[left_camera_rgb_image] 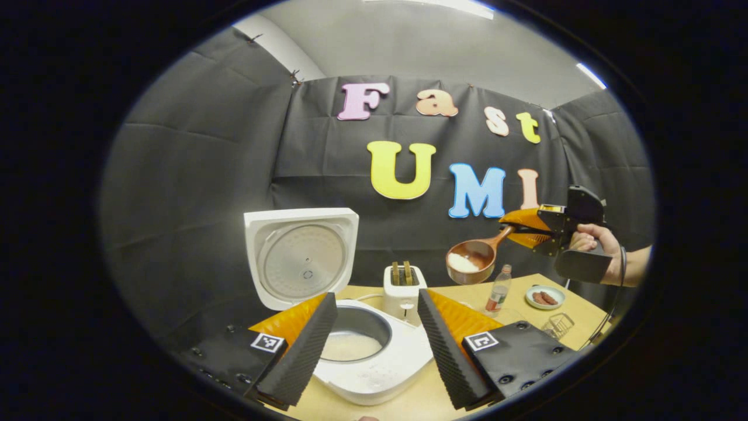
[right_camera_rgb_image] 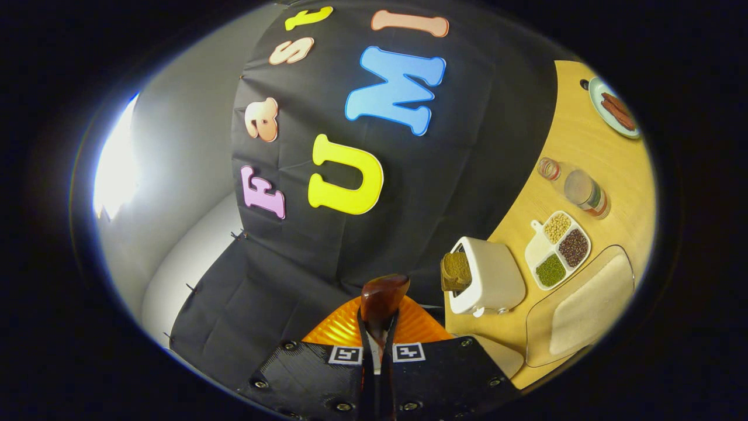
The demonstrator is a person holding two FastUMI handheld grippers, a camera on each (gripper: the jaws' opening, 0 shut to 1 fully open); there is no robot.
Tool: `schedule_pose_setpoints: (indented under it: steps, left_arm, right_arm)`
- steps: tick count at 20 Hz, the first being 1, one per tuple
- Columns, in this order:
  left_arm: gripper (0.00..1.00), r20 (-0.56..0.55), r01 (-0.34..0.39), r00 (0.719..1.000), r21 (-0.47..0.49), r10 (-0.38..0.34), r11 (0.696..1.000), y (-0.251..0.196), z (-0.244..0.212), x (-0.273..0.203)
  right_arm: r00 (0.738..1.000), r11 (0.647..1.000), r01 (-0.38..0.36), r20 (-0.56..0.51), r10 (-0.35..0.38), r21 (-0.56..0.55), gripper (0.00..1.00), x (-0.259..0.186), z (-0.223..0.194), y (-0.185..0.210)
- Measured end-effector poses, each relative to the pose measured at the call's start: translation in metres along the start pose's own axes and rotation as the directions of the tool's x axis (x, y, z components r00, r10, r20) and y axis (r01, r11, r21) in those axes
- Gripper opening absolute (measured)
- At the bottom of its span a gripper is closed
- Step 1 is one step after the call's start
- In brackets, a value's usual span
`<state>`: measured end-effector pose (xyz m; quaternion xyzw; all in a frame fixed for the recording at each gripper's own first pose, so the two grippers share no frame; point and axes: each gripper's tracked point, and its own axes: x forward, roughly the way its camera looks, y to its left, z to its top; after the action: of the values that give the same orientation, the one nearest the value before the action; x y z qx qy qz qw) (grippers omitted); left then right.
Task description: Close the left gripper, press the button to open the rice cooker; take a wooden spoon from the chopstick holder with the right hand, scoop a spoonful of rice and pour it into the rice cooker, then put the wooden spoon back into the chopstick holder.
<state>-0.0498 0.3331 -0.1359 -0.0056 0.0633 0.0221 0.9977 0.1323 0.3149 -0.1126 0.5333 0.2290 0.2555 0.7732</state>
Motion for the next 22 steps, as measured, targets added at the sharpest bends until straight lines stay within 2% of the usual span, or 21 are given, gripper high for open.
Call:
schedule_pose_setpoints:
  steps: [8,15,18,20,22]
  left_arm:
    - [0.96,-0.007,-0.044,0.999,-0.035,0.044,0.998,0.024,-0.013,-0.014]
    - [0.96,-0.025,-0.081,0.996,-0.055,0.080,0.995,0.037,-0.025,-0.028]
    - [0.96,-0.025,-0.096,0.995,-0.056,0.095,0.994,0.040,-0.026,-0.033]
    - [0.96,-0.024,-0.104,0.994,-0.065,0.102,0.993,0.039,-0.026,-0.035]
    - [0.96,-0.027,-0.109,0.994,-0.074,0.107,0.991,0.037,-0.030,-0.038]
  right_arm:
    - [0.991,0.991,-0.011,-0.136,-0.008,-0.135,0.04,0.057,-0.055,0.016]
    - [0.968,0.975,-0.018,-0.247,-0.038,-0.223,0.04,0.103,-0.113,0.010]
    - [0.953,0.935,-0.035,-0.295,-0.075,-0.352,0.04,0.121,-0.141,0.006]
    - [0.942,0.884,-0.075,-0.324,-0.090,-0.462,0.04,0.129,-0.158,0.008]
    - [0.933,0.812,-0.122,-0.346,-0.103,-0.571,0.04,0.137,-0.177,0.015]
